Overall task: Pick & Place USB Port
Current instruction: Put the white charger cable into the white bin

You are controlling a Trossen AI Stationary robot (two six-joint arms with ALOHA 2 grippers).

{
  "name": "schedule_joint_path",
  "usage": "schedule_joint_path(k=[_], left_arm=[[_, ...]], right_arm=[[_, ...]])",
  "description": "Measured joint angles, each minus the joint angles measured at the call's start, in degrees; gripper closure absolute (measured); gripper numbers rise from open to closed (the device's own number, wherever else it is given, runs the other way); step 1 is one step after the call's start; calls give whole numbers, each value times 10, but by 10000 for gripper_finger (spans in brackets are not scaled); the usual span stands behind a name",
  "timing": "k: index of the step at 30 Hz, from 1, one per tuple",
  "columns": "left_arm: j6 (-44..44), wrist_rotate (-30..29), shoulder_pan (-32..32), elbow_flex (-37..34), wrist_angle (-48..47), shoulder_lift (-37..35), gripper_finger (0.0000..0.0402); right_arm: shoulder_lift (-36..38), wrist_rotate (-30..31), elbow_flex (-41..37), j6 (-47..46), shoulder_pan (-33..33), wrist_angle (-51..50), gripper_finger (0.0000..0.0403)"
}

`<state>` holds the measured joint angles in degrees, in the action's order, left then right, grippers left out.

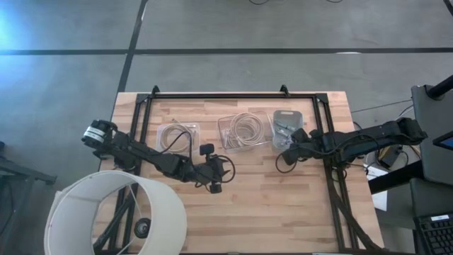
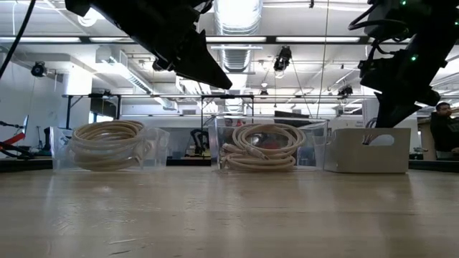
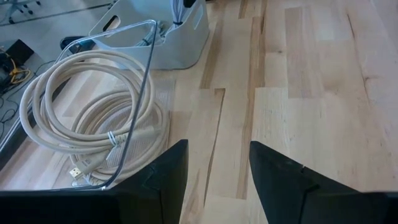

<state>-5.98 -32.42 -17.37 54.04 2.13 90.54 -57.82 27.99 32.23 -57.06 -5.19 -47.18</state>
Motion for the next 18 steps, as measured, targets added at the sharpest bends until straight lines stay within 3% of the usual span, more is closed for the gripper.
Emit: schedule_joint_path(k=[18], left_arm=[[0, 0, 0, 0, -1, 0, 227]], right_arm=[[0, -2, 9, 41, 0, 23, 390]])
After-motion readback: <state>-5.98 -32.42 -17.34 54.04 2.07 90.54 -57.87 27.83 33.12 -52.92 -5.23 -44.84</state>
